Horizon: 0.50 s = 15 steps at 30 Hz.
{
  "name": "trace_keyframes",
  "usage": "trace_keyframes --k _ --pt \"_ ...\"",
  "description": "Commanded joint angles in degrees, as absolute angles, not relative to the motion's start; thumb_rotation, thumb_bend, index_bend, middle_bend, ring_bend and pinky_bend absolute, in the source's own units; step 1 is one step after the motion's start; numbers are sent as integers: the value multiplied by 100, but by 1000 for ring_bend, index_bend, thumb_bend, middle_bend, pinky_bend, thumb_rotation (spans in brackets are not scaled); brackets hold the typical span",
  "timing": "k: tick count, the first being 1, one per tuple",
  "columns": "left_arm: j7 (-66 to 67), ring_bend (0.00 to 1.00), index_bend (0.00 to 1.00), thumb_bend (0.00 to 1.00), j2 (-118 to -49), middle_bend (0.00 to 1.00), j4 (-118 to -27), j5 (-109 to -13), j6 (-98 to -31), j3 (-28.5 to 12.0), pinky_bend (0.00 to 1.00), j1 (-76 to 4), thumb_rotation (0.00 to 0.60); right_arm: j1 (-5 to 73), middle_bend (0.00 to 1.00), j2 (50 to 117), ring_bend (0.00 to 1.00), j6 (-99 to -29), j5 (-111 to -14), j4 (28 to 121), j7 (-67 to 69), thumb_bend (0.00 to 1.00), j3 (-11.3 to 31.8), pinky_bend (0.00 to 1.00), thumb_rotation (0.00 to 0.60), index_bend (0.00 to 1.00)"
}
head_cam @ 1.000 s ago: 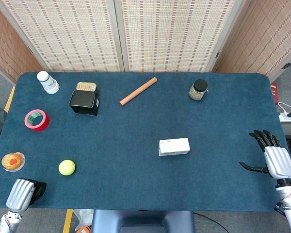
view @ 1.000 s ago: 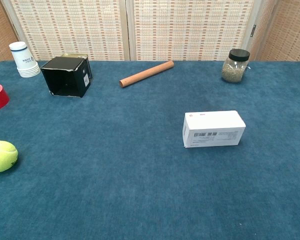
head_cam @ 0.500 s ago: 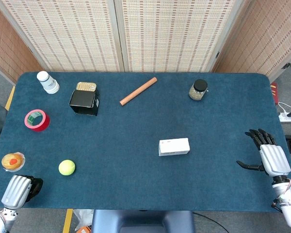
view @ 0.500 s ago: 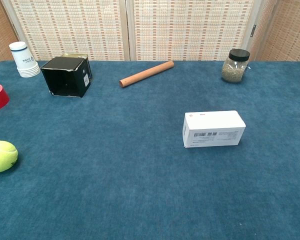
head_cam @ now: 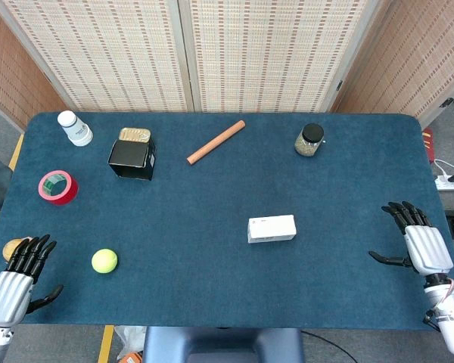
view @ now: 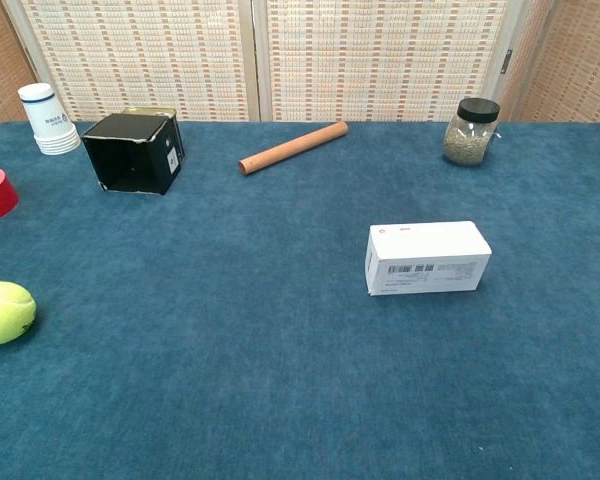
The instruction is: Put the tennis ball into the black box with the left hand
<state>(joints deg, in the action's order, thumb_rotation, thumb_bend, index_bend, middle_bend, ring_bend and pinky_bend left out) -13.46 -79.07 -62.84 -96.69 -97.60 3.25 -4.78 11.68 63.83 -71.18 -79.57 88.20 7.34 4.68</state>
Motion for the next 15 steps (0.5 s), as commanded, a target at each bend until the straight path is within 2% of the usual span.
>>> trace_keyframes --k 1,4,5,6,7,8,10,11,13,15 --pt "-1369 0 0 201 -7951 0 -6195 -9661 -9466 462 0 -467 476 1171 94 6385 0 -7117 -7961 8821 731 0 464 104 600 163" --pt "-1294 0 15 200 -7883 0 -6274 -9575 -8939 670 15 -469 443 1165 94 6379 0 -7127 -7965 8824 742 0 460 104 600 163" --pt "-1287 2 59 200 -7872 8 -6293 -9565 -8907 676 63 -467 425 1163 94 6377 0 -7133 -7968 8823 746 0 459 104 600 163" --pt "-1294 49 151 209 -7898 61 -6272 -9563 -8994 640 170 -444 417 1162 94 6375 0 -7136 -7970 8822 750 0 459 104 600 163" --pt "-1314 135 247 231 -7978 145 -6201 -9552 -9208 543 288 -397 418 1161 93 6373 0 -7136 -7968 8820 753 0 459 105 600 163" --pt "-1364 334 430 282 -8128 340 -6024 -9572 -9530 424 514 -333 461 1163 93 6373 0 -7128 -7962 8814 757 0 458 104 600 163" --pt "-1620 716 761 383 -8324 733 -5775 -9594 -9901 300 857 -264 567 1170 93 6371 0 -7113 -7951 8810 756 0 461 105 600 163" --pt "-1827 831 886 404 -8425 874 -5616 -9624 -10090 241 942 -249 600 1174 94 6367 0 -7106 -7954 8816 750 0 458 105 600 163" --pt "-2034 935 988 387 -8498 985 -5442 -9633 -10188 205 991 -246 600 1173 94 6363 0 -7112 -7966 8827 750 0 452 107 600 163" --pt "-2105 990 1000 320 -8498 1000 -5357 -9675 -10208 221 1000 -258 600 1165 94 6362 0 -7129 -7975 8833 753 0 448 110 600 163"
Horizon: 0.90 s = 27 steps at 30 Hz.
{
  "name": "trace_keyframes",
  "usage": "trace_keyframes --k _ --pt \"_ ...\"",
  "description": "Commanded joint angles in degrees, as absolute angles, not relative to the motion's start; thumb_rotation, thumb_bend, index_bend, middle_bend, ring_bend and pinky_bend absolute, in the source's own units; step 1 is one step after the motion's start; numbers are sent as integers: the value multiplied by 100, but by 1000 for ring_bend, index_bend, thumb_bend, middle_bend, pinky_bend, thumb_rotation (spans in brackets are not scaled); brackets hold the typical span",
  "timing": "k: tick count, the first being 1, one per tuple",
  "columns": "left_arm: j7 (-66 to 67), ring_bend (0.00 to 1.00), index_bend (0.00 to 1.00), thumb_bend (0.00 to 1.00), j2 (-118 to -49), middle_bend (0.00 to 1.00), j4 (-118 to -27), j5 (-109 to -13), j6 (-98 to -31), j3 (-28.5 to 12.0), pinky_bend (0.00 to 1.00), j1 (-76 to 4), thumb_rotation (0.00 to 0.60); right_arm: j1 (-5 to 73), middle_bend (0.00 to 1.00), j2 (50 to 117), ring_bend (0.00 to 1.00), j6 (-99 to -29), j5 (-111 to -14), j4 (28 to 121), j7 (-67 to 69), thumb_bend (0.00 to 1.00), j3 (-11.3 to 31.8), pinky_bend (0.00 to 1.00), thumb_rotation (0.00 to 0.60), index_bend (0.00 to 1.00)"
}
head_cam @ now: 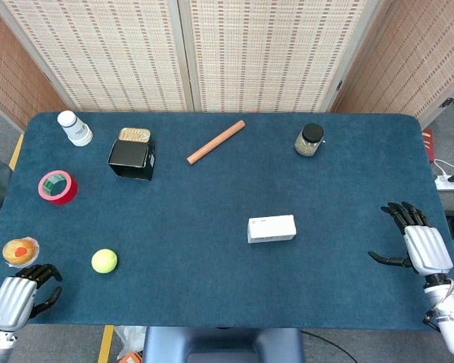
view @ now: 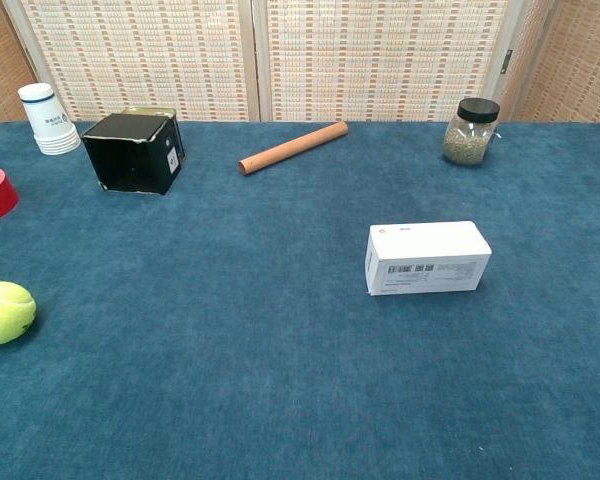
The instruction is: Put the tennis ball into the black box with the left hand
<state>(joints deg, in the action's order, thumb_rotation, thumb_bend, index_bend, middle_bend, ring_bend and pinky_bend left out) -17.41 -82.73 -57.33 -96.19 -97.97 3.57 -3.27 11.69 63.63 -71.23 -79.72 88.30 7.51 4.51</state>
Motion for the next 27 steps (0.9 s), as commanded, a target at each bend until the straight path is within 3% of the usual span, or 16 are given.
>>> trace_keyframes --k 1,8,14,16,27 --pt "-2112 997 1000 300 -8487 1000 -5346 -9704 -10186 247 1000 -270 600 1162 94 6361 0 -7134 -7976 8835 756 0 448 110 600 164" --pt "-2080 1000 1000 294 -8385 1000 -5435 -9736 -9775 458 1000 -297 600 1164 93 6361 0 -7128 -7973 8827 762 0 444 110 600 165" --pt "-1739 1000 1000 586 -8350 1000 -5605 -9732 -9373 663 1000 -258 600 1185 94 6371 0 -7089 -7973 8833 717 0 431 110 600 165" --pt "-1735 1000 1000 625 -8413 1000 -5591 -9768 -9338 727 1000 -230 600 1179 94 6367 0 -7103 -7975 8843 719 0 431 110 600 165" --pt "-1612 1000 1000 662 -10280 1000 -4154 -9451 -9473 468 1000 124 600 1159 94 6322 0 -7144 -8103 8844 826 0 375 110 600 165"
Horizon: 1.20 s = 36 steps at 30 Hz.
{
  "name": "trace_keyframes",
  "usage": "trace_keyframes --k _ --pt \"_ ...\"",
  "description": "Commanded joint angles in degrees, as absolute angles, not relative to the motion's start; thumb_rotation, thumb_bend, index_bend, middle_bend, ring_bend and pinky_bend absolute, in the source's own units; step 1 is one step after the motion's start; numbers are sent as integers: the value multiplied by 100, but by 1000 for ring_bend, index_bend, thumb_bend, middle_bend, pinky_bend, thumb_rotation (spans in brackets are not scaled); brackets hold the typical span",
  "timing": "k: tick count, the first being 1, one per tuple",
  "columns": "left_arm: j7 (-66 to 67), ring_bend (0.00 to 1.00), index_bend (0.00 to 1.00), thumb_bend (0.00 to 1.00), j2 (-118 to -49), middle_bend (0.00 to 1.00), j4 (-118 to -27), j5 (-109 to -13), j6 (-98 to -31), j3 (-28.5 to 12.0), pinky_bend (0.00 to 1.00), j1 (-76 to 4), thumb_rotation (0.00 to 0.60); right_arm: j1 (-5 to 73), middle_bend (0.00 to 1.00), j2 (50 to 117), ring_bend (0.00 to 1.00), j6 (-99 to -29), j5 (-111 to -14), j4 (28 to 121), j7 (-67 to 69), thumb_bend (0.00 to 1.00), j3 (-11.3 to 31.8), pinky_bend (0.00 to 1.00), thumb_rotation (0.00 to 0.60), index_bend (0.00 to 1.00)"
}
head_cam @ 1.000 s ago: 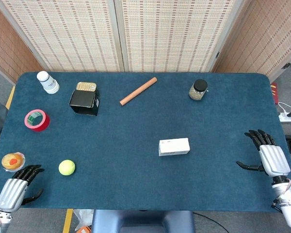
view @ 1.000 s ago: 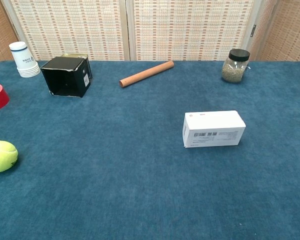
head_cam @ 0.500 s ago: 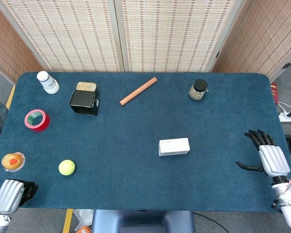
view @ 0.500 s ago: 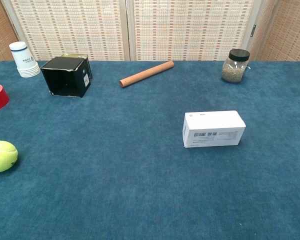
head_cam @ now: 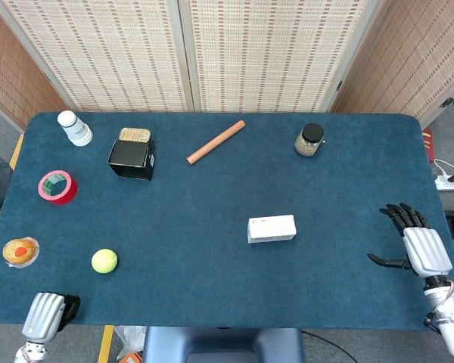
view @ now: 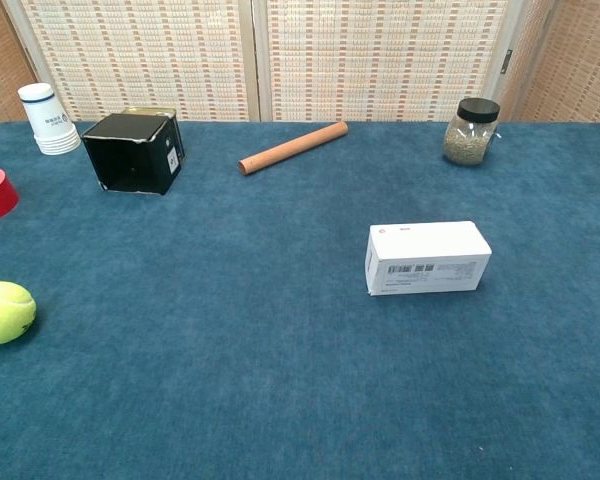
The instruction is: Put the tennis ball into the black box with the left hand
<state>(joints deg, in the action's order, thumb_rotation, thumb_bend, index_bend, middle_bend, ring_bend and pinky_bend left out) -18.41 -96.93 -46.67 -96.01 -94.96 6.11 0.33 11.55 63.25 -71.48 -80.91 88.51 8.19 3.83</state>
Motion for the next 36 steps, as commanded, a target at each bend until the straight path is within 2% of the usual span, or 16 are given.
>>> trace_keyframes --k 1,6,16,28,36 --pt "-1519 1000 1000 665 -10374 1000 -4105 -9407 -9420 416 1000 95 600 1163 94 6322 0 -7136 -8110 8841 828 0 370 110 600 165" --pt "-976 1000 1000 670 -10758 1000 -4097 -9249 -9187 190 1000 -106 600 1176 94 6299 0 -7112 -8158 8847 869 0 344 110 600 165" --pt "-424 1000 1000 674 -10969 1000 -4229 -9095 -8944 88 1000 -230 600 1208 94 6273 0 -7035 -8137 8805 958 0 341 110 600 165" --pt "-47 1000 1000 677 -11126 1000 -4180 -9148 -8774 191 1000 -338 600 1237 94 6267 0 -6957 -8077 8833 903 0 334 110 600 164" --pt "-75 1000 1000 677 -11273 1000 -3919 -9075 -8436 1 1000 -736 600 1221 94 6243 0 -6986 -8073 8829 953 0 338 110 600 164"
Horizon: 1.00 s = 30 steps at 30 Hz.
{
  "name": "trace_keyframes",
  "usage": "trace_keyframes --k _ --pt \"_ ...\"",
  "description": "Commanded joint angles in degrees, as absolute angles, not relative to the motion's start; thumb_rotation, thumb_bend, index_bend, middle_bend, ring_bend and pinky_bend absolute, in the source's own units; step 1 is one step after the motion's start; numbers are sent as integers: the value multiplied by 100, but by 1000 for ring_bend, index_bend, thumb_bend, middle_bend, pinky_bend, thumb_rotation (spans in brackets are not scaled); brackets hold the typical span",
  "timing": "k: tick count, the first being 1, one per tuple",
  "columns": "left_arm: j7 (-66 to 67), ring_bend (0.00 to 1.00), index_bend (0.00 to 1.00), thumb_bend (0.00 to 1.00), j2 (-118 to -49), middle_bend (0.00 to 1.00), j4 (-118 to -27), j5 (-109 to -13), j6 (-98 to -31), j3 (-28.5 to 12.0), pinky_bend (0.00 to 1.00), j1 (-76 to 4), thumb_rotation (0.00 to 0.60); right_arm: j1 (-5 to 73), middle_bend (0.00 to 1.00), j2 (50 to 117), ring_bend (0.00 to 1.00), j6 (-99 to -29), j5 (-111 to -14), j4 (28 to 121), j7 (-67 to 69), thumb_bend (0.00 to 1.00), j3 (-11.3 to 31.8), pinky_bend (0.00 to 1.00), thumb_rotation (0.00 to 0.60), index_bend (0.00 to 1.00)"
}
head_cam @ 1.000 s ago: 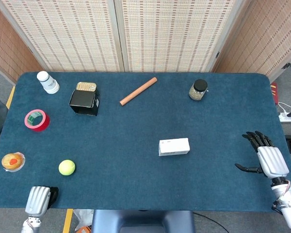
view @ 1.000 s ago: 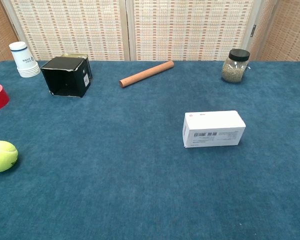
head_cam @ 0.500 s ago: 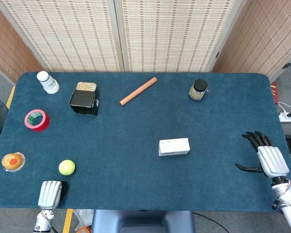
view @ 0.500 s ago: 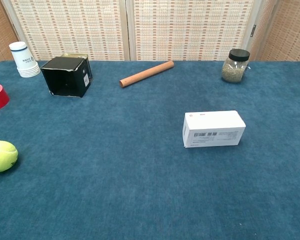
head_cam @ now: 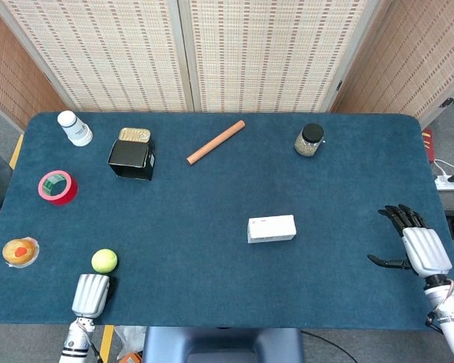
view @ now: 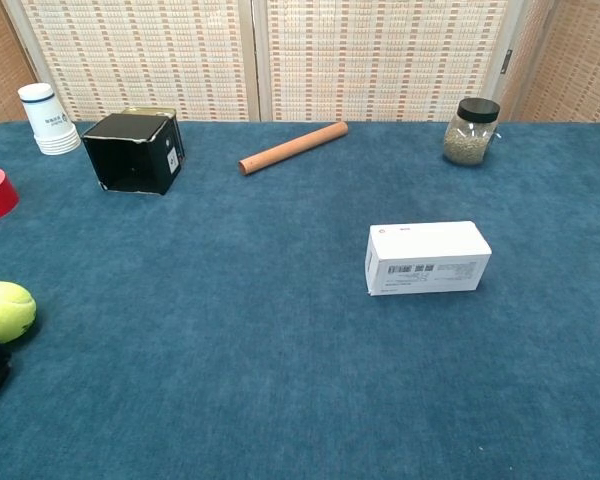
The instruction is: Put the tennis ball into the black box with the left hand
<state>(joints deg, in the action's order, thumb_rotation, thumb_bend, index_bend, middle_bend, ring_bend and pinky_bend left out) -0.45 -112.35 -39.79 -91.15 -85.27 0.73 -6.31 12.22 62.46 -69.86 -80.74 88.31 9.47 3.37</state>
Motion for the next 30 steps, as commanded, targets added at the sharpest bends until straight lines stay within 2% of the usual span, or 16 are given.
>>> trace_keyframes --k 1,13,30 --pt "-85 1000 1000 678 -11284 1000 -3903 -9056 -8412 -31 1000 -776 600 1222 94 6239 0 -6984 -8069 8827 960 0 339 110 600 164" --pt "-339 1000 1000 677 -11323 1000 -3743 -8800 -7995 -351 1000 -1257 600 1254 94 6257 0 -6911 -7986 8807 907 0 362 110 600 162" --pt "-188 1000 1000 677 -11490 1000 -3963 -8511 -7465 -839 1000 -2164 600 1371 94 6337 0 -6652 -7684 8746 711 0 447 113 600 159"
